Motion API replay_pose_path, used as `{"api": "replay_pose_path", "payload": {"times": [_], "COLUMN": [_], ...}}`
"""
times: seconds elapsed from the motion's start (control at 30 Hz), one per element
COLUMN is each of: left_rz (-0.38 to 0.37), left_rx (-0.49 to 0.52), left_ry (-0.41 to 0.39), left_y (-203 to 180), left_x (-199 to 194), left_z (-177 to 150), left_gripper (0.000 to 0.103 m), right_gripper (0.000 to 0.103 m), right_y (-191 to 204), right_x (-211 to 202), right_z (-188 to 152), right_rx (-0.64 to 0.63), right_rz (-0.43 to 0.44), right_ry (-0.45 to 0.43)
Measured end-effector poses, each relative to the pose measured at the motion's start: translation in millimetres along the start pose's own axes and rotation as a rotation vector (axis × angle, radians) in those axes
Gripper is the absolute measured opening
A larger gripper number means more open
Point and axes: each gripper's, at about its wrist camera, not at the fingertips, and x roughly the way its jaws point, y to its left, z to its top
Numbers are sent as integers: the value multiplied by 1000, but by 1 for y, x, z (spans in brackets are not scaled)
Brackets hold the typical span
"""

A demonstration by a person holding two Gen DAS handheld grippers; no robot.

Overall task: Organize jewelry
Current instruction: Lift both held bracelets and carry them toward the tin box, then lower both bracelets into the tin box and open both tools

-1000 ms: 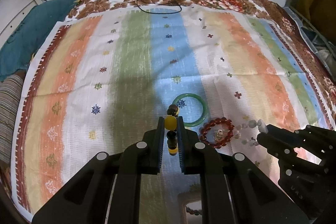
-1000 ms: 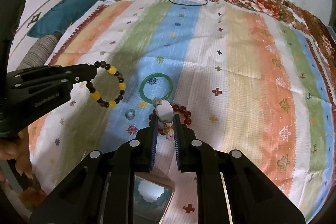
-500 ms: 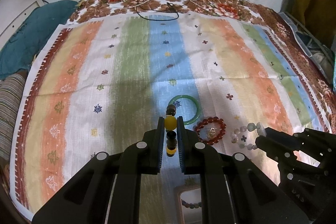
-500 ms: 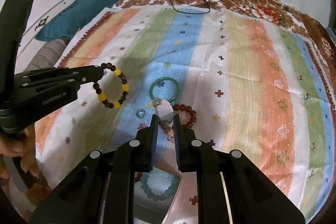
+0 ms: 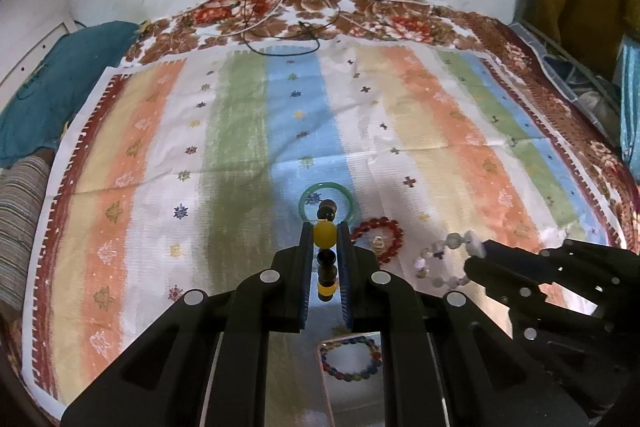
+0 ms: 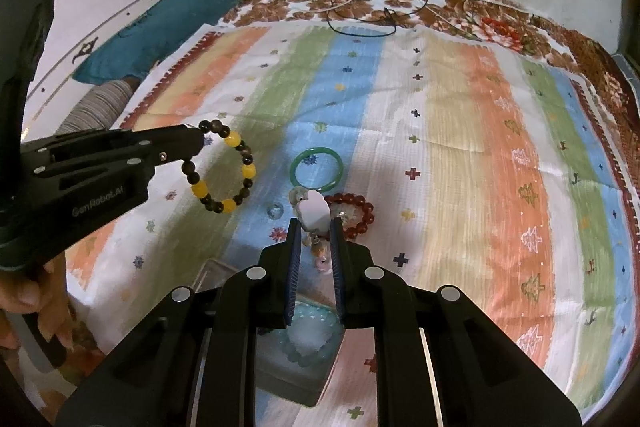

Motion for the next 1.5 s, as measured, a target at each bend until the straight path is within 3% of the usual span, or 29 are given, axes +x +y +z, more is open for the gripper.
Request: {"api": "replay_pose_path", "payload": {"times": [0.97, 1.5], "left_rz": [-29, -46], "left_rx": [107, 113], "left_ry": [-60, -66], "left_y": [-35, -37], "left_x": [-47, -61], "left_z": [-43, -64], "left_gripper": [11, 11], "right_gripper": [15, 16], "right_y": [7, 16], "right_x": [-30, -34], "right_z": [-29, -53], "right_rx": [4, -5], "right_rz": [10, 35], "right_ry": [-29, -5]}}
